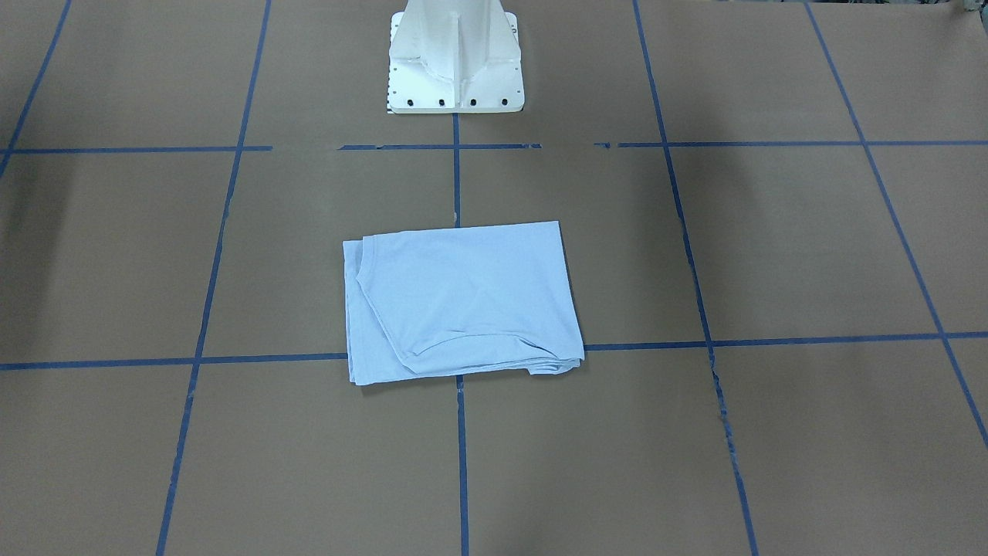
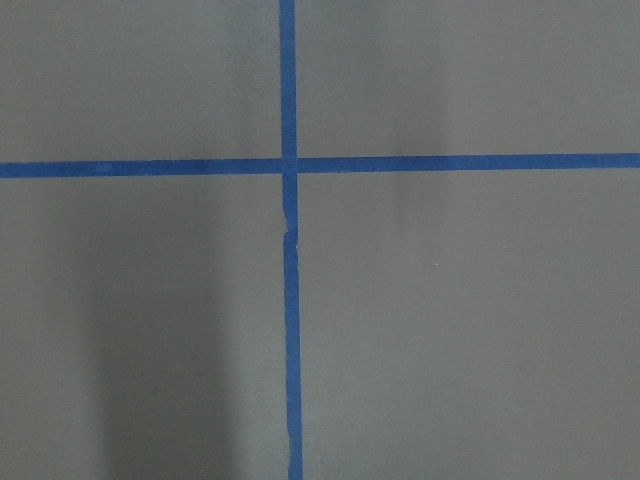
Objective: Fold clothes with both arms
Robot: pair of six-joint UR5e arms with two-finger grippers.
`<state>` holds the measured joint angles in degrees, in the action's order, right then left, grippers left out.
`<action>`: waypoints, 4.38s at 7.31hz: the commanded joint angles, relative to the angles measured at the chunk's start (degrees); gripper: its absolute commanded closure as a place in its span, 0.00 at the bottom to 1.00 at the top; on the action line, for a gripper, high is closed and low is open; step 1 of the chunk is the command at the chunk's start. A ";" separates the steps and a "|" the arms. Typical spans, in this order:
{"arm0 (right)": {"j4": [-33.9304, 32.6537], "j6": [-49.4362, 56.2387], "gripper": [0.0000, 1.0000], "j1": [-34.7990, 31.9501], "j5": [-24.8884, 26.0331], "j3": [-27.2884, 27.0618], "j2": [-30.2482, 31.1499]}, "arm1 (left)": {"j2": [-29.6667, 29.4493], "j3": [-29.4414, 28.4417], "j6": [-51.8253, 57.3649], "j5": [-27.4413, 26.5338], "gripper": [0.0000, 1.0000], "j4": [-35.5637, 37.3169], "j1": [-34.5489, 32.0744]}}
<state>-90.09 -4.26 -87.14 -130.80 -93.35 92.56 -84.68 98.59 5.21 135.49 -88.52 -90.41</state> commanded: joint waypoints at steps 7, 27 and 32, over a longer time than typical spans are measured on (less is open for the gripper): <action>0.97 1.70 0.00 -0.05 0.46 -0.87 2.01 | 0.39 0.11 0.85 0.21 0.00 -1.13 -0.03; 0.88 5.23 0.00 0.04 0.20 -1.57 2.01 | 0.39 0.29 0.32 -0.49 0.00 -1.04 0.06; 0.88 5.23 0.00 0.04 0.02 -1.57 2.10 | 0.74 0.20 0.32 -0.49 0.00 -0.95 0.06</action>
<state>-89.21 0.97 -87.10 -130.77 -94.92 94.59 -84.06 98.73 5.54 134.98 -89.47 -90.34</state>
